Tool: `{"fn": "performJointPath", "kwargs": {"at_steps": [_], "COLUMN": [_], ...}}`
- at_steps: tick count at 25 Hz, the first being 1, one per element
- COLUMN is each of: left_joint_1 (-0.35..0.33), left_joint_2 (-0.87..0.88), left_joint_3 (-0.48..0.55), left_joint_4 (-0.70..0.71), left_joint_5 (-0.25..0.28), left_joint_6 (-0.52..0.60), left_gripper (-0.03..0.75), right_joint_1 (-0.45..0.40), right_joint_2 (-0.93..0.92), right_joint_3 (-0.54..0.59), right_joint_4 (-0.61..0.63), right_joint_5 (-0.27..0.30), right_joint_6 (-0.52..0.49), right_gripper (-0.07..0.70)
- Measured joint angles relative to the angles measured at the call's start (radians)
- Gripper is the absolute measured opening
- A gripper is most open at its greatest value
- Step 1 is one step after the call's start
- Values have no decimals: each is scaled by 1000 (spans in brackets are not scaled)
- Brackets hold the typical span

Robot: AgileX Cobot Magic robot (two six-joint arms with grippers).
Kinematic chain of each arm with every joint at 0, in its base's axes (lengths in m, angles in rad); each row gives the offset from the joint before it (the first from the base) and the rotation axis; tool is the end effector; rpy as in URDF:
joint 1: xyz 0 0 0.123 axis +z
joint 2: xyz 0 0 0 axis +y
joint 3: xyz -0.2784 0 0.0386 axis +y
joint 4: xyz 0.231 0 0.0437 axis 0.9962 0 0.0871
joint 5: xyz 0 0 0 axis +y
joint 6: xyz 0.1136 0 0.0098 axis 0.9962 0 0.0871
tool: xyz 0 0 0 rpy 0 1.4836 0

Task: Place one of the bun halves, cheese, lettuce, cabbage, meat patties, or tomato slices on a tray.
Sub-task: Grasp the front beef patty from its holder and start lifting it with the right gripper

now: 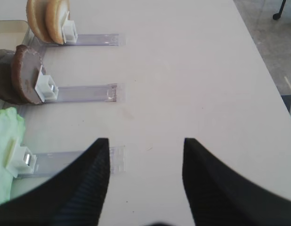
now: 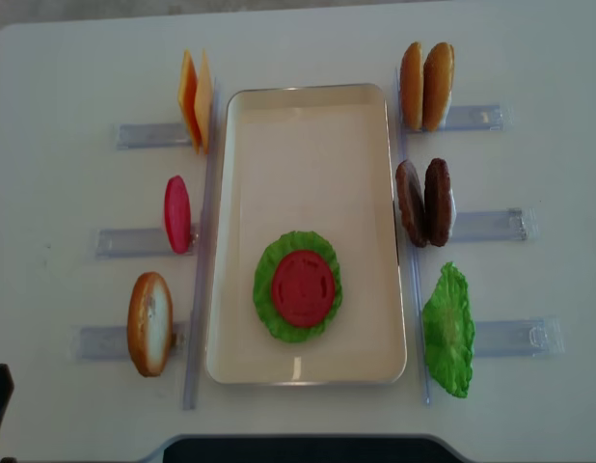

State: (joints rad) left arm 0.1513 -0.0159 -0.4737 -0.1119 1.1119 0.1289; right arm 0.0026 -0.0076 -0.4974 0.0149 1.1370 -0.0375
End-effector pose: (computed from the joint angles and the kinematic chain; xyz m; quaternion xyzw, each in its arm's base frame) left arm 0.0037 -0.0110 0.2466 -0.0064 0.8675 0.0137 0.4972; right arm -0.0002 0.0015 0.2503 -0.0181 0.8711 -0.0011 0.4908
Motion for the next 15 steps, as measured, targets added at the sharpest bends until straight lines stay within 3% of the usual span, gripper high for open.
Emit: {"fn": "performJointPath", "kwargs": {"at_steps": [15], "left_joint_1": [0], "left_joint_2": [0], "left_joint_3": [0], "left_joint_4": [0], "left_joint_5": [0], "left_joint_6": [-1], "left_gripper": [219], "right_joint_1": [0], "right_joint_2": [1], "right_joint_3": [0], "right_joint_4": [-3], "right_joint_5": [0], "right_joint_6": [0], "right_gripper": [362]}}
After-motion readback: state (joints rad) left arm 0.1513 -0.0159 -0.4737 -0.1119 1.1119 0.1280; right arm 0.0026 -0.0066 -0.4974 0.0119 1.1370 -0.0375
